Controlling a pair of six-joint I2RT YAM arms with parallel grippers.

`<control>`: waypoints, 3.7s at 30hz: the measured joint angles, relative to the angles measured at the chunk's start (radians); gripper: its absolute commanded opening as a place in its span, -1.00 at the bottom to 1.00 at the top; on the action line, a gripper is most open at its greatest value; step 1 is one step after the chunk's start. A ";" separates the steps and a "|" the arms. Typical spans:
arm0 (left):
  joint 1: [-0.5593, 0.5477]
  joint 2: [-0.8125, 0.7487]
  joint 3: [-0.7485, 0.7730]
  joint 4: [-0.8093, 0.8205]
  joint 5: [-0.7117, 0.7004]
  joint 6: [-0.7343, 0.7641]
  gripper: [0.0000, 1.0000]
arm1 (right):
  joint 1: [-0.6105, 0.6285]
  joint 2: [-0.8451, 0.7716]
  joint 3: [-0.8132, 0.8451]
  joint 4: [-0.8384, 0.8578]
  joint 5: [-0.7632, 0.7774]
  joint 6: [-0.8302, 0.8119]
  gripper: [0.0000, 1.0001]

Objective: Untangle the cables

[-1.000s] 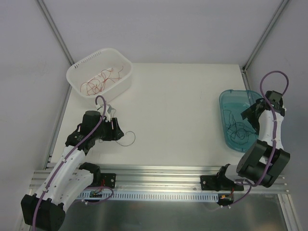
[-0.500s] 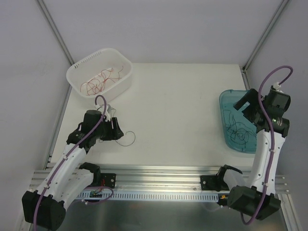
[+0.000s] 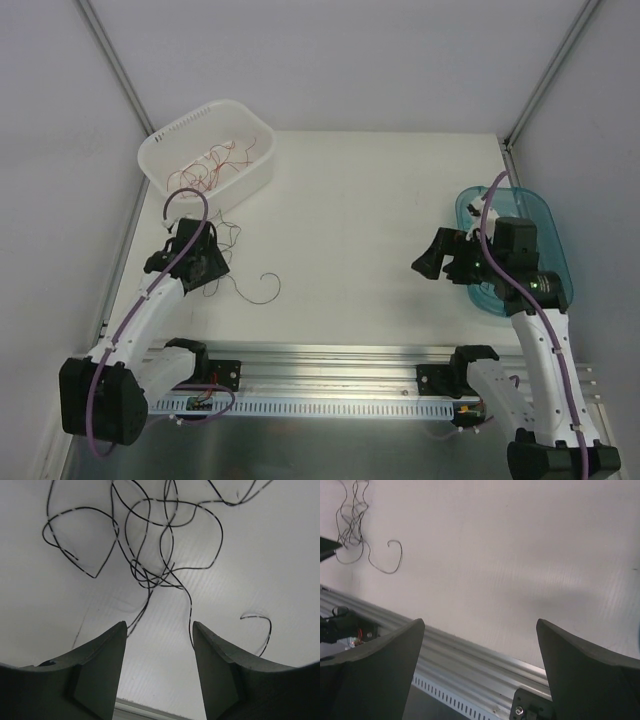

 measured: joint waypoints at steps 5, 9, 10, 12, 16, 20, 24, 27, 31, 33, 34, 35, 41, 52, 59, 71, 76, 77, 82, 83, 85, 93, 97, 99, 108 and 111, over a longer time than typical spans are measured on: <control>0.053 0.079 0.049 -0.006 -0.099 -0.008 0.10 | 0.124 -0.047 -0.094 0.012 -0.011 0.000 0.99; 0.074 0.150 0.060 -0.013 -0.126 -0.008 -0.06 | 0.196 -0.048 -0.113 0.028 -0.004 0.000 0.99; 0.074 0.162 0.060 -0.019 -0.124 -0.008 -0.14 | 0.215 -0.048 -0.114 0.033 0.001 0.000 0.99; 0.074 0.188 0.063 -0.028 -0.111 -0.006 -0.52 | 0.245 -0.048 -0.120 0.051 0.009 0.001 0.99; 0.056 0.230 0.074 -0.037 -0.063 0.000 -0.91 | 0.320 -0.023 -0.129 0.085 0.039 0.014 0.99; -0.076 0.237 0.104 -0.044 -0.006 -0.003 -1.00 | 0.444 0.019 -0.151 0.159 0.082 0.057 0.99; -0.284 0.243 0.190 -0.046 0.053 -0.034 -1.00 | 0.552 0.055 -0.222 0.294 0.121 0.130 0.99; -0.467 0.271 0.299 -0.037 0.071 -0.054 -1.00 | 0.580 0.080 -0.273 0.375 0.151 0.188 0.99; -0.655 0.286 0.424 -0.017 0.091 -0.062 -1.00 | 0.586 0.082 -0.304 0.437 0.201 0.242 0.95; -0.694 0.277 0.446 -0.002 0.092 -0.069 -1.00 | 0.588 0.080 -0.304 0.465 0.220 0.258 0.92; -0.700 0.272 0.446 0.000 0.091 -0.074 -1.00 | 0.590 0.078 -0.304 0.478 0.227 0.266 0.89; -0.700 0.267 0.443 -0.002 0.090 -0.078 -1.00 | 0.593 0.076 -0.305 0.488 0.235 0.271 0.87; -0.700 0.265 0.364 0.010 0.090 -0.098 -1.00 | 0.637 0.099 -0.309 0.544 0.277 0.304 0.70; -0.707 0.282 0.295 0.072 0.121 -0.138 -1.00 | 0.793 0.350 -0.325 0.768 0.321 0.400 0.34; -0.708 0.279 0.270 0.097 0.122 -0.151 -1.00 | 0.825 0.547 -0.325 1.008 0.261 0.421 0.22; -0.708 0.259 0.257 0.100 0.123 -0.155 -1.00 | 0.829 0.666 -0.325 1.115 0.284 0.408 0.11; -0.708 0.255 0.257 0.100 0.124 -0.155 -1.00 | 0.830 0.719 -0.325 1.150 0.283 0.368 0.08; -0.708 0.253 0.257 0.100 0.124 -0.155 -1.00 | 0.830 0.731 -0.325 1.159 0.280 0.359 0.08; -0.708 0.246 0.257 0.100 0.131 -0.155 -1.00 | 0.830 0.755 -0.323 1.191 0.264 0.323 0.03; -0.708 0.246 0.257 0.100 0.135 -0.155 -1.00 | 0.830 0.758 -0.320 1.196 0.262 0.317 0.01; -0.708 0.246 0.257 0.100 0.138 -0.155 -1.00 | 0.830 0.766 -0.309 1.205 0.257 0.303 -0.06; -0.714 0.243 0.254 0.103 0.138 -0.154 -1.00 | 0.830 0.804 -0.265 1.241 0.220 0.264 -0.92; -0.713 0.221 0.231 0.106 0.113 -0.154 -1.00 | 0.830 0.768 -0.274 1.213 0.226 0.243 -0.99; -0.702 0.203 0.209 0.105 0.092 -0.154 -1.00 | 0.830 0.700 -0.286 1.164 0.242 0.223 -0.99; -0.387 0.059 0.087 0.031 0.065 -0.142 -1.00 | 0.738 0.210 -0.250 0.762 0.409 0.123 -0.99; -0.306 0.006 0.086 0.000 0.055 -0.121 -1.00 | 0.626 0.098 -0.170 0.558 0.471 0.101 -0.99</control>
